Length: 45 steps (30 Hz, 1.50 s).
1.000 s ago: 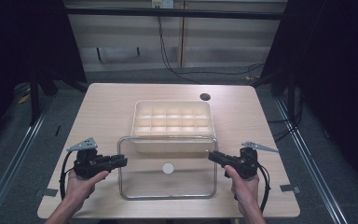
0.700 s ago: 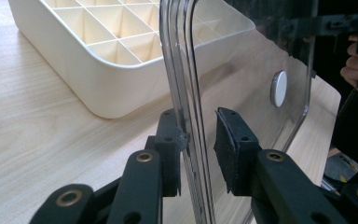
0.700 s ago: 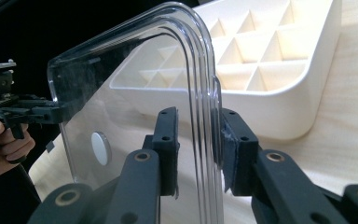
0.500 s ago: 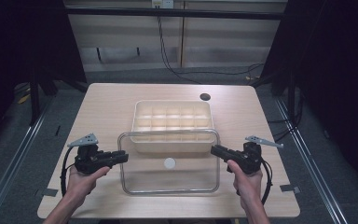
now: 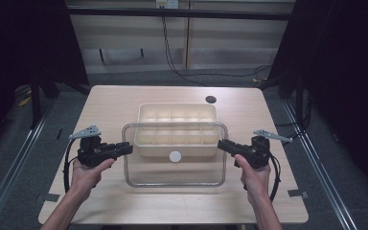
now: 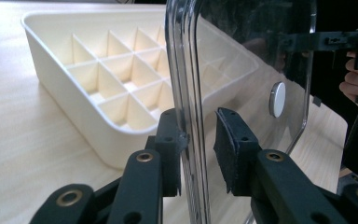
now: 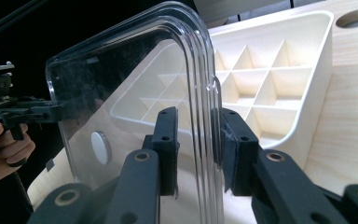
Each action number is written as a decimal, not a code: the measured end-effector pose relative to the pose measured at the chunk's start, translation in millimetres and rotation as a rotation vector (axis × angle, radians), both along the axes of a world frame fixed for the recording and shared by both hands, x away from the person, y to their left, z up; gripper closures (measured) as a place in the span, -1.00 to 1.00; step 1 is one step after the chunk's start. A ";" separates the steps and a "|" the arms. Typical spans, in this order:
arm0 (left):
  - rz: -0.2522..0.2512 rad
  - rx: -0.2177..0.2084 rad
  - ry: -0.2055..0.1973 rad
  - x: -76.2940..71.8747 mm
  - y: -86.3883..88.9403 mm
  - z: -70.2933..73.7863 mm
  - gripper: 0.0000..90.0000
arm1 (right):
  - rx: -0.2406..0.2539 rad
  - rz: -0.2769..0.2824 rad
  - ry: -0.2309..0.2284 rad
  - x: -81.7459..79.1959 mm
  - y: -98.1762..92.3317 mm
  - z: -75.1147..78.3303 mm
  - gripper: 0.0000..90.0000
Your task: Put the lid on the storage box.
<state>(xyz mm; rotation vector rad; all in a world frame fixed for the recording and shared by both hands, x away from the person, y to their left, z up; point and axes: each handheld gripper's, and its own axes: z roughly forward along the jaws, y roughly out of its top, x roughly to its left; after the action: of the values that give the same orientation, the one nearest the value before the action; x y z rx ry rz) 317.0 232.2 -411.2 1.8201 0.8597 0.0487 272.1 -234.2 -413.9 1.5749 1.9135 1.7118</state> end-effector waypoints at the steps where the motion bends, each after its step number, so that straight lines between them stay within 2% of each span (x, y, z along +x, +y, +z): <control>1: -0.003 -0.015 -0.009 1.9 -0.1 4.4 0.59 | 0.003 0.001 0.000 1.3 -0.8 1.7 0.56; 4: 0.001 -0.026 -0.025 4.0 -2.3 12.3 0.60 | 0.010 -0.004 -0.019 3.7 -2.9 7.1 0.56; 6: 0.004 -0.013 -0.033 6.3 -3.6 17.0 0.60 | 0.011 -0.012 -0.029 6.0 -3.8 10.1 0.56; 9: 0.005 -0.037 -0.035 9.8 -3.2 21.8 0.61 | 0.018 -0.015 -0.036 8.9 -4.6 13.8 0.56; 12: 0.010 -0.016 -0.040 13.9 -4.7 25.3 0.61 | 0.025 -0.018 -0.046 13.8 -4.8 17.0 0.56; 17: 0.022 -0.011 -0.040 21.5 -4.7 28.2 0.60 | 0.027 -0.021 -0.039 22.5 -4.3 20.1 0.56; 19: 0.030 0.003 -0.044 24.2 -4.5 29.7 0.59 | 0.024 -0.022 -0.034 26.6 -3.1 21.7 0.56; 23: 0.025 -0.009 -0.054 27.9 -3.6 34.8 0.59 | 0.028 -0.023 -0.036 32.5 -2.0 24.8 0.55; 25: 0.025 0.001 -0.061 29.4 -3.5 37.0 0.59 | 0.025 -0.022 -0.039 34.8 -2.1 27.2 0.55; 34: 0.055 -0.007 -0.066 40.4 -5.3 44.7 0.59 | 0.031 -0.034 -0.057 49.0 -1.3 36.1 0.55; 38: 0.066 0.001 -0.070 42.2 -7.6 48.5 0.58 | 0.006 -0.042 -0.053 54.5 -1.3 42.8 0.53; 42: 0.070 -0.009 -0.075 44.4 -9.0 50.5 0.58 | 0.003 -0.042 -0.057 60.1 -2.8 48.3 0.53; 45: 0.075 0.008 -0.072 50.7 -11.6 52.3 0.58 | 0.002 -0.047 -0.062 65.1 -3.0 50.2 0.52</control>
<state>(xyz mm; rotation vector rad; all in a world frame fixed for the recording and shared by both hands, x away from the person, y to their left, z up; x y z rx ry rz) 367.6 220.6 -358.9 1.7820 0.8772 0.1647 337.2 -237.2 -363.7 1.5366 1.8315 1.7232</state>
